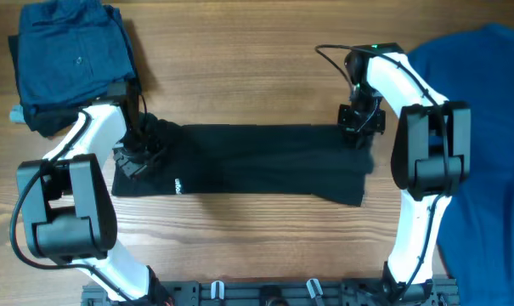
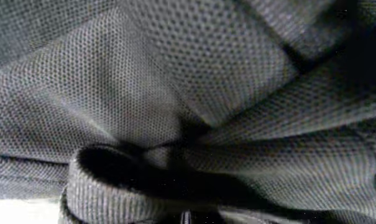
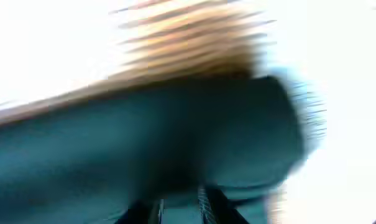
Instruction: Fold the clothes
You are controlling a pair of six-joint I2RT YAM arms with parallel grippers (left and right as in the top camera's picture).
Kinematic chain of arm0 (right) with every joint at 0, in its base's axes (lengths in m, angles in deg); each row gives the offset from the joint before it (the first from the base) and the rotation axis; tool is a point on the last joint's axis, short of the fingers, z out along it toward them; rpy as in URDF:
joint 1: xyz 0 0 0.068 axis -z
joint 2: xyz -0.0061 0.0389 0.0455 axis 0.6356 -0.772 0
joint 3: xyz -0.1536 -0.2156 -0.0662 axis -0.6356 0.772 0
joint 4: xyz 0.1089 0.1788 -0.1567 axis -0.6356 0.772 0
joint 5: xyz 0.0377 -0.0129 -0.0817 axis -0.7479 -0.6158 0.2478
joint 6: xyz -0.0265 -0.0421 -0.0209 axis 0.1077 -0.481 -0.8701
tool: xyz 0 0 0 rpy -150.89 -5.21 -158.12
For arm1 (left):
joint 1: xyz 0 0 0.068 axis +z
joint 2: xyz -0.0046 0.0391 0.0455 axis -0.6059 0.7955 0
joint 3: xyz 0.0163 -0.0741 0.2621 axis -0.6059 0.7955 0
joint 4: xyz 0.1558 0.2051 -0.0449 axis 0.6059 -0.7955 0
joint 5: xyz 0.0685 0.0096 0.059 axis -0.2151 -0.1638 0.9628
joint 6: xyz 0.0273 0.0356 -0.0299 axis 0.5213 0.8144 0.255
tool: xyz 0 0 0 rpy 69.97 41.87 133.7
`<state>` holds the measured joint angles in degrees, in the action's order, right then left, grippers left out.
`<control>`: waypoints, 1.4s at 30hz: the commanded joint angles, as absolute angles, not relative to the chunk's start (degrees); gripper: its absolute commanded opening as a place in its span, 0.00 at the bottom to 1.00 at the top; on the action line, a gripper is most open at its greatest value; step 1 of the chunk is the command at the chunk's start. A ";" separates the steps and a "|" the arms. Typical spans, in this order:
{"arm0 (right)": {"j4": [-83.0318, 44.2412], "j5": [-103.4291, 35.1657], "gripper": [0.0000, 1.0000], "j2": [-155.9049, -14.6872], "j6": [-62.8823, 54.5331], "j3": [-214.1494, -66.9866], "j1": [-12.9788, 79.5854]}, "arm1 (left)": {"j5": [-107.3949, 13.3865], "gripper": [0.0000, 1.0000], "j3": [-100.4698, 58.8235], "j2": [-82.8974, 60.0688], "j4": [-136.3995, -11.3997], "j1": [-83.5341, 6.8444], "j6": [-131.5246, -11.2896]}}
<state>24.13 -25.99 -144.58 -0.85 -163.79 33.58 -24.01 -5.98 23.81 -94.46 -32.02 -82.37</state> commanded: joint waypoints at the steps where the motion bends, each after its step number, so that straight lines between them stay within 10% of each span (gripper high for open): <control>1: 24.35 -20.46 0.21 -145.98 -1.55 -163.51 36.37 | -19.25 0.04 -5.50 24.68 -93.89 -30.73 -82.08; 12: 29.27 -20.48 0.29 -140.15 -0.96 -171.38 37.31 | -15.68 0.04 -12.60 18.91 -100.36 -30.73 -82.08; 16: 30.12 -20.55 1.00 -136.04 -0.92 -171.38 37.31 | -13.48 0.35 -14.48 14.45 -103.02 -30.73 -82.08; 23: 37.38 -17.66 1.00 -135.86 -0.90 -171.20 39.78 | -13.50 0.98 -14.48 12.73 -103.79 -30.73 -81.21; 35: 32.44 -31.65 0.93 -121.76 -1.25 -165.93 52.18 | -21.91 1.00 -14.48 0.75 -99.22 -33.00 -76.05; 42: 13.51 -32.70 1.00 -85.63 1.62 -130.20 52.20 | -21.52 1.00 -14.44 -12.71 -97.80 -36.94 -76.10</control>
